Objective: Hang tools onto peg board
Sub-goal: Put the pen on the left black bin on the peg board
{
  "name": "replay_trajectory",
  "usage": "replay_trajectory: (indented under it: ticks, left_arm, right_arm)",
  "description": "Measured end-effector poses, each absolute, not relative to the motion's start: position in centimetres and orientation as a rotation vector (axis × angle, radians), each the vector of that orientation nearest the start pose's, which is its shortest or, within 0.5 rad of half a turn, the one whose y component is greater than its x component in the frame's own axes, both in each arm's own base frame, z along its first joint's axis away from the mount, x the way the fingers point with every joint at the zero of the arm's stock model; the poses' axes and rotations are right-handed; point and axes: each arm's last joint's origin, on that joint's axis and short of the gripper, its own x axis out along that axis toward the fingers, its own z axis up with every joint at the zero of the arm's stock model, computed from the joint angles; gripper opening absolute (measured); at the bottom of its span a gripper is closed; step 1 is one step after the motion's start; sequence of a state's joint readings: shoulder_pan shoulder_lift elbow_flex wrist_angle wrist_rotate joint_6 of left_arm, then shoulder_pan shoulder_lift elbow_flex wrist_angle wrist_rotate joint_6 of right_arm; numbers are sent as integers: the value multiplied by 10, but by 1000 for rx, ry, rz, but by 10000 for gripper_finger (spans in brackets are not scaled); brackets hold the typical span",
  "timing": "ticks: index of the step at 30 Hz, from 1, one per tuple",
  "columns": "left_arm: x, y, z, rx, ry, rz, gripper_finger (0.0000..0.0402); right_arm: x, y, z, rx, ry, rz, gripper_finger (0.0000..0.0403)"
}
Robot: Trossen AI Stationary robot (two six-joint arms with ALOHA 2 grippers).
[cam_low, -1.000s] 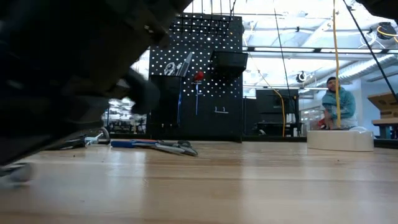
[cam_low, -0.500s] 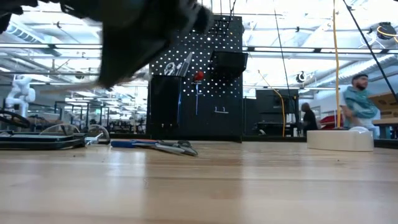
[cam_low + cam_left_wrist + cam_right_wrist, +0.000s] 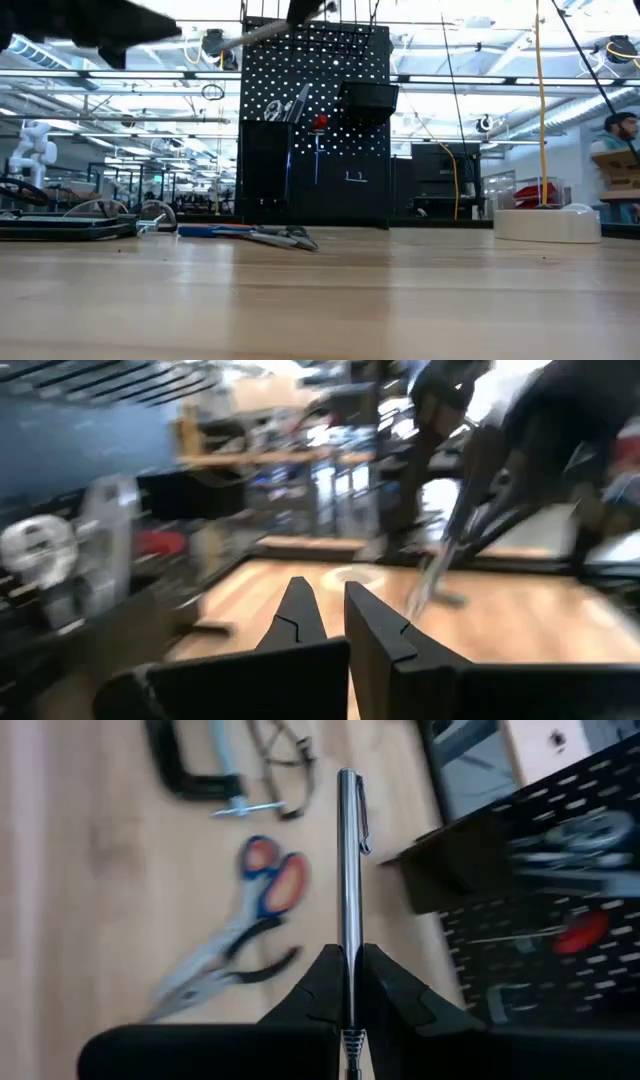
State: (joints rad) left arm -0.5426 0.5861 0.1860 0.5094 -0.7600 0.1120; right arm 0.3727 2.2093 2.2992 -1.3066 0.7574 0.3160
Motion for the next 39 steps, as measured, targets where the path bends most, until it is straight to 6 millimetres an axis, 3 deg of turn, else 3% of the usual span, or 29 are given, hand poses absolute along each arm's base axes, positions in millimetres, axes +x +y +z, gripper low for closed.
replay_trajectory:
  ticks: [4,9,15,21,28,39]
  left_arm:
    - [128,-49,213,90,-9,366,0]
    - [129,-41,203,169,87,456,0]
    - [132,-32,199,263,147,522,0]
    - [134,-23,203,367,154,568,0]
    - [134,-13,213,428,124,641,0]
    - [127,-9,221,414,81,667,0]
  right_arm:
    - [420,105,342,-418,947,-497,12]
    - [421,59,362,-484,960,-501,12]
    - [426,12,363,-607,1036,-510,12]
    - [449,6,352,-1031,1101,-522,12]
    - [469,6,335,-1460,1260,-405,12]
    - [474,-30,324,-1615,1439,-334,12]
